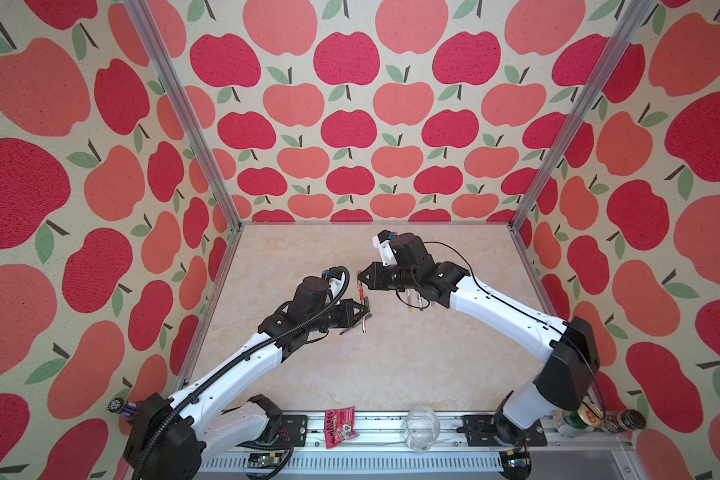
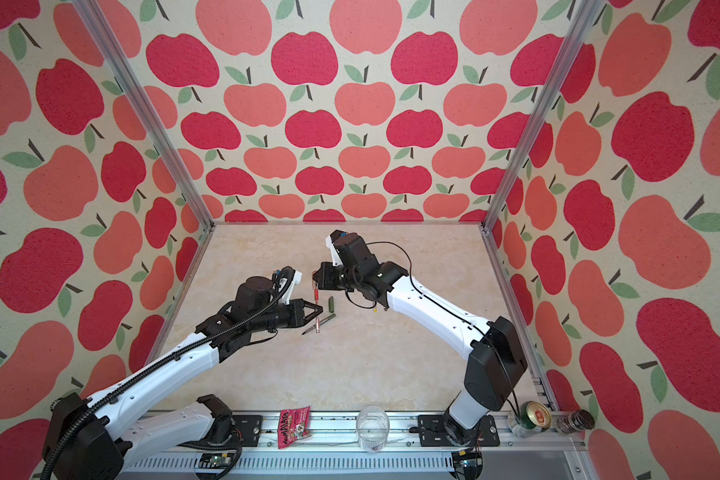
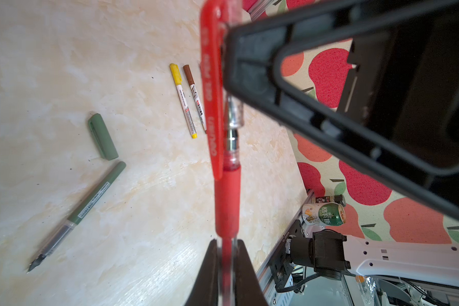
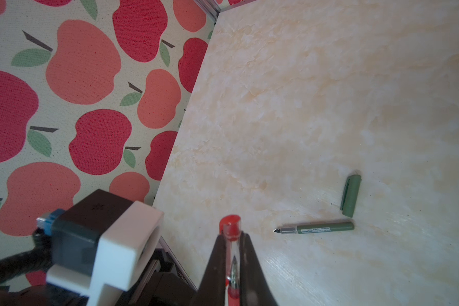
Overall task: Insert the pens into the pen caps
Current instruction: 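Push the red cap down onto the red pen with the right gripper, then open the right gripper and lift it off the capped pen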
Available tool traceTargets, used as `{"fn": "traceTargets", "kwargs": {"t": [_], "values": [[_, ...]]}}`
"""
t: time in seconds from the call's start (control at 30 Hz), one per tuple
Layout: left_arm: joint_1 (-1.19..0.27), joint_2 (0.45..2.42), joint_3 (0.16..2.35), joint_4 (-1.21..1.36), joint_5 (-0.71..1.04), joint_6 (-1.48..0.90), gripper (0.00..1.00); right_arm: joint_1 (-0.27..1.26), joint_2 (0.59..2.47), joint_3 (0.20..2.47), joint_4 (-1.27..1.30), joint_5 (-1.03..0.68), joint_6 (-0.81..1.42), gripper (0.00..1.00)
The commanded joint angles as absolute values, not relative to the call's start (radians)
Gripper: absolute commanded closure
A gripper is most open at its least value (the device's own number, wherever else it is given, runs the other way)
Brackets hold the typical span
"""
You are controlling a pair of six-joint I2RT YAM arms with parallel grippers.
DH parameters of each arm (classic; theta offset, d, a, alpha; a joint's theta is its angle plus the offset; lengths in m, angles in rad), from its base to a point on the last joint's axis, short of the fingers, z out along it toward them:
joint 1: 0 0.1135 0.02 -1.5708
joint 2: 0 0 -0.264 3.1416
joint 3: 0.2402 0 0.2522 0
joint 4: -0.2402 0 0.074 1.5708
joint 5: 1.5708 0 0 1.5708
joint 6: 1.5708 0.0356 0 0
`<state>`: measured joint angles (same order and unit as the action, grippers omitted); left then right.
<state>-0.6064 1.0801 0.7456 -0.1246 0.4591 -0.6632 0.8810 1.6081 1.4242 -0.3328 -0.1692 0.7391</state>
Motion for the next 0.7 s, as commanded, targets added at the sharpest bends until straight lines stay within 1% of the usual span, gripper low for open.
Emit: {"fn": "traceTargets", "kwargs": {"t": [0.0,0.67], "values": [[-0.600,1.065,0.744,-0.107,0.450,-0.658,0.92,0.893,1.566,1.416,-0.359,-0.147,0.707,1.00],[-0.576,0.954,0.728,-0.084,0.421,-0.640,0.91,0.947,1.554,1.380,-0.327,-0.183,0.675,1.00]]}}
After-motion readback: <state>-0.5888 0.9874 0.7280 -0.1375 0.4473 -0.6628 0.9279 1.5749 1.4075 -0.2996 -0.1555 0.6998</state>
